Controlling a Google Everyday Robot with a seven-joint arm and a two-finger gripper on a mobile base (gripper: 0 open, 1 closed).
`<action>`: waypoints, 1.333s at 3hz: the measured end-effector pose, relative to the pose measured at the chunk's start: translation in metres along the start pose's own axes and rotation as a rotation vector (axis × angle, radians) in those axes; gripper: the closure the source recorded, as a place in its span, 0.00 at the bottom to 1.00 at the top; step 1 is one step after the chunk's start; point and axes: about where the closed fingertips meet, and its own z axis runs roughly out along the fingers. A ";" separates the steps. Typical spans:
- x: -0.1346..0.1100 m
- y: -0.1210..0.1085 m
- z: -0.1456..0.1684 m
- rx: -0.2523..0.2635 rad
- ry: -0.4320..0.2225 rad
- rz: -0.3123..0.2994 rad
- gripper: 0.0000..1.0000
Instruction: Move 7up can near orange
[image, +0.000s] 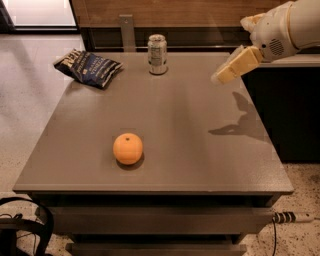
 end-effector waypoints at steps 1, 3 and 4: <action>-0.010 -0.019 0.027 0.040 -0.168 0.051 0.00; -0.024 -0.032 0.042 0.078 -0.250 0.080 0.00; -0.035 -0.043 0.065 0.060 -0.282 0.101 0.00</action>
Offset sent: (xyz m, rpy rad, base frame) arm 0.0673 0.0203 0.0098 0.3059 -0.1741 -0.0609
